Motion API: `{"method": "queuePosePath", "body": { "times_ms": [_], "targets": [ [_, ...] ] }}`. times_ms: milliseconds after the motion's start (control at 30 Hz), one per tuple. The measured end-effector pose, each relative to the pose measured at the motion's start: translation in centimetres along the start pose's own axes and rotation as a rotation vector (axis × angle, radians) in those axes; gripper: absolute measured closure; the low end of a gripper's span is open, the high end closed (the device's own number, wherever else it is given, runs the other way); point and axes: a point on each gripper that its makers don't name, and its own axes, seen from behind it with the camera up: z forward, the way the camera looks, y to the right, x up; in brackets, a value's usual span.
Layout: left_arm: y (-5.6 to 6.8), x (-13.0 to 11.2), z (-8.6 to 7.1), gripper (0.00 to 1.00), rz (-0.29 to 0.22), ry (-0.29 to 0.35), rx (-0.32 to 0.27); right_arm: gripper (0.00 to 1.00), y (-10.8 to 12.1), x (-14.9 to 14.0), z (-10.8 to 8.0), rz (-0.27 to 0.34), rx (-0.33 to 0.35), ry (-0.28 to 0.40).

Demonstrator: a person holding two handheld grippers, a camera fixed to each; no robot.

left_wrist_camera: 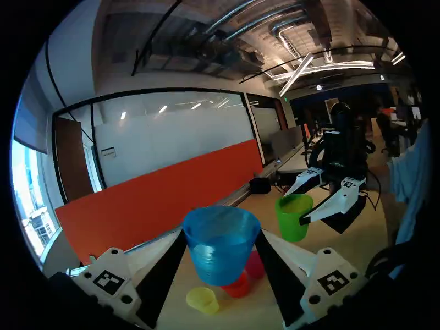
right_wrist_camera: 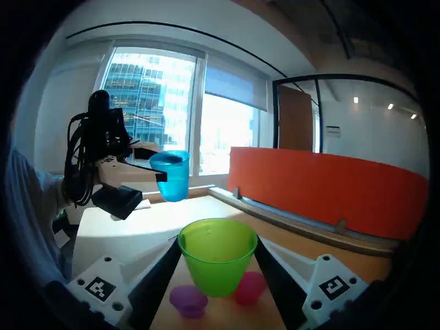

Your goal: Pour water

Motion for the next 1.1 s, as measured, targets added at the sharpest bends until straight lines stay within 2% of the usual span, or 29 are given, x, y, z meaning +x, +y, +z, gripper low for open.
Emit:
{"method": "queuePosePath", "body": {
  "times_ms": [200,533,1100],
  "targets": [
    [0.0,1.8,0.4,0.14,0.076,0.014,0.02,0.07,-1.3,-0.2,0.8,0.003,0.029,0.003],
    [0.7,4.8,0.8,0.14,0.213,0.048,0.022,0.07,-3.3,-0.8,2.0,0.008,0.073,0.005],
    [1.1,8.2,1.2,0.14,0.445,0.082,0.074,0.07,-5.4,-2.7,3.1,0.029,0.12,-0.006]
  ]
}}
